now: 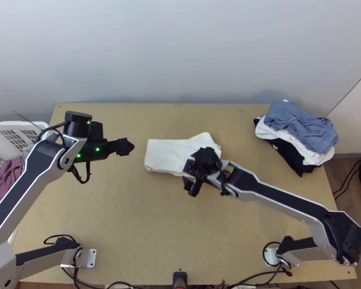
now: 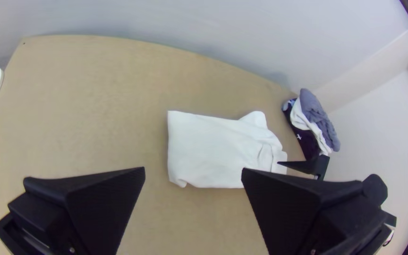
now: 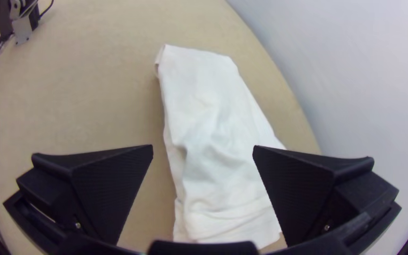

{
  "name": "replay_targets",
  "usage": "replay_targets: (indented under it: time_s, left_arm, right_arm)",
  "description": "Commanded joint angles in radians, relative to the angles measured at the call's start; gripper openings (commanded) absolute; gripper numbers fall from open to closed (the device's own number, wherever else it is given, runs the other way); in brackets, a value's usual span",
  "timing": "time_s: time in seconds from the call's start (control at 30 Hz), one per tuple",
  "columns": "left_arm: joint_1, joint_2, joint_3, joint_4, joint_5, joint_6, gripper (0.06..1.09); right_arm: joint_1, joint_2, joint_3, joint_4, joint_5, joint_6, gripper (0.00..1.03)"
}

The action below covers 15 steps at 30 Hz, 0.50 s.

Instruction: Fold the t-shirt

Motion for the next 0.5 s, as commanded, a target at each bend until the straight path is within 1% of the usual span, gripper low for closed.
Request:
replay_targets:
  time_s: [0.0,0.1,0.3,0.43,0.47]
  left_arm:
    - [0.020,-0.039,-0.064,0.015,0.000,-0.009,1.05]
    - [0.022,-0.048,-0.082,0.027,0.000,-0.012,1.05]
    - [0.035,-0.054,-0.101,0.035,0.000,-0.012,1.05]
    - [0.040,-0.062,-0.112,0.036,0.000,-0.007,1.05]
    - [0.042,-0.064,-0.115,0.038,0.000,-0.007,1.05]
  right_arm:
    - [0.062,0.051,-0.149,0.294,0.082,-0.214,0.99]
    - [0.062,0.093,-0.172,0.352,0.082,-0.240,0.98]
    - [0.062,0.191,-0.154,0.368,0.082,-0.246,0.99]
    - [0.062,0.241,-0.152,0.418,0.085,-0.277,0.99]
    - [0.062,0.258,-0.149,0.444,0.099,-0.288,0.99]
